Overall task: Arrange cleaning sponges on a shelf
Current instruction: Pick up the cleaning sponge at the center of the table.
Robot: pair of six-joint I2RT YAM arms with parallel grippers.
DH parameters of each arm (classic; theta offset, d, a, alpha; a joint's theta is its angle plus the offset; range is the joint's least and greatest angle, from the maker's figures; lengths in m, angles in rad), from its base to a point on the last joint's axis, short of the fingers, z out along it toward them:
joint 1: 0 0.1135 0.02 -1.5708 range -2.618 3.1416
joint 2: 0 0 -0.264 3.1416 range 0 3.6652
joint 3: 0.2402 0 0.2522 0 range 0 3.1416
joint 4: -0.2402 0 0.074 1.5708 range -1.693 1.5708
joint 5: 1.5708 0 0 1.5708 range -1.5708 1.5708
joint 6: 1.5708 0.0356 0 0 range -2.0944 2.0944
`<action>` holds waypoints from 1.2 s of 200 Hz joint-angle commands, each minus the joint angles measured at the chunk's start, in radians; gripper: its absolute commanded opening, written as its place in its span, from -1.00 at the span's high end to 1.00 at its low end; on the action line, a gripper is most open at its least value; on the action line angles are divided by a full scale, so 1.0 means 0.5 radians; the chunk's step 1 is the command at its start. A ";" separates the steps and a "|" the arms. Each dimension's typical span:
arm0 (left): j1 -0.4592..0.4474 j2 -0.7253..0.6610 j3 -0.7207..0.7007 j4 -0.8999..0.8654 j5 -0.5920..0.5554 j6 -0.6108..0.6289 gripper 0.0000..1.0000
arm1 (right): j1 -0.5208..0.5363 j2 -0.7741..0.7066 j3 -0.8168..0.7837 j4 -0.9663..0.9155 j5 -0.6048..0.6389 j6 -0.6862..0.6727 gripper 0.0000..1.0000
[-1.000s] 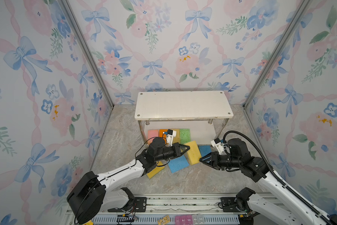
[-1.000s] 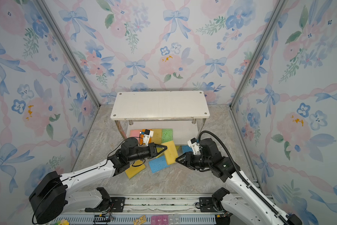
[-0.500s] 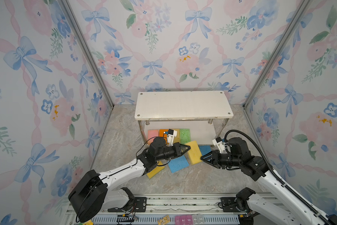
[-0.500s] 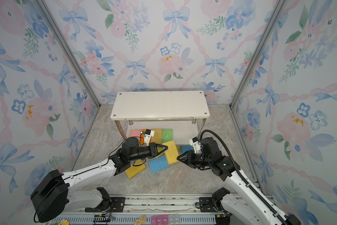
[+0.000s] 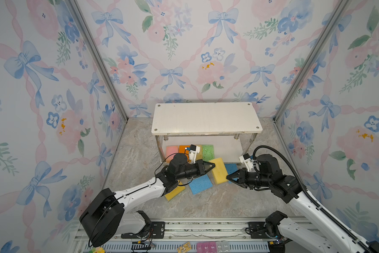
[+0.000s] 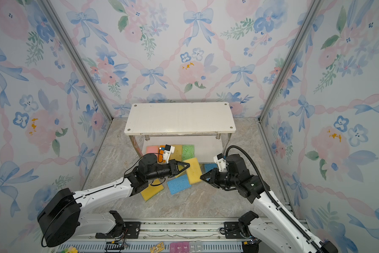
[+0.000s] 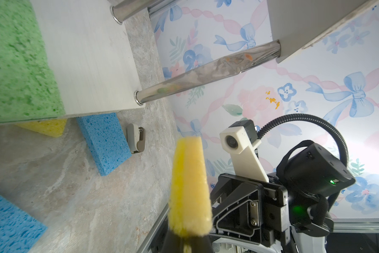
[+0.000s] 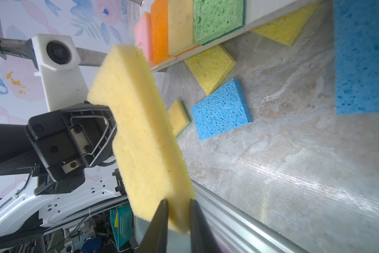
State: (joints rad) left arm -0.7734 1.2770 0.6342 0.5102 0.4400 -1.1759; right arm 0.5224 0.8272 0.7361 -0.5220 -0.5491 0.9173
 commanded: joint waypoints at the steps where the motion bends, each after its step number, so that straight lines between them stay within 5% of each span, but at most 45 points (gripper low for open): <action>1: -0.031 0.020 0.047 0.063 0.060 -0.010 1.00 | -0.017 -0.041 -0.001 0.001 0.016 0.012 0.67; 66: -0.030 0.028 0.032 0.072 0.046 -0.017 0.96 | -0.015 -0.099 -0.003 -0.079 0.079 0.013 1.00; 123: 0.013 -0.125 -0.061 0.064 -0.075 0.007 -0.94 | -0.026 -0.153 0.064 -0.170 0.403 0.052 1.00; 155: 0.162 -0.462 -0.241 -0.098 -0.215 0.011 -0.96 | -0.047 -0.107 0.092 -0.094 0.708 0.141 1.00; 199: 0.364 -1.001 -0.240 -0.816 -0.532 0.264 -0.96 | -0.086 0.176 0.216 -0.016 0.895 0.080 1.00; 240: 0.629 -1.324 -0.369 -0.991 -0.450 0.189 -0.96 | -0.126 0.433 0.266 0.170 0.896 -0.012 1.00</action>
State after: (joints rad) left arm -0.5106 0.6689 0.4969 0.1341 0.2157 -1.0939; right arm 0.4736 0.9962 0.8307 -0.5034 -0.1345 0.9535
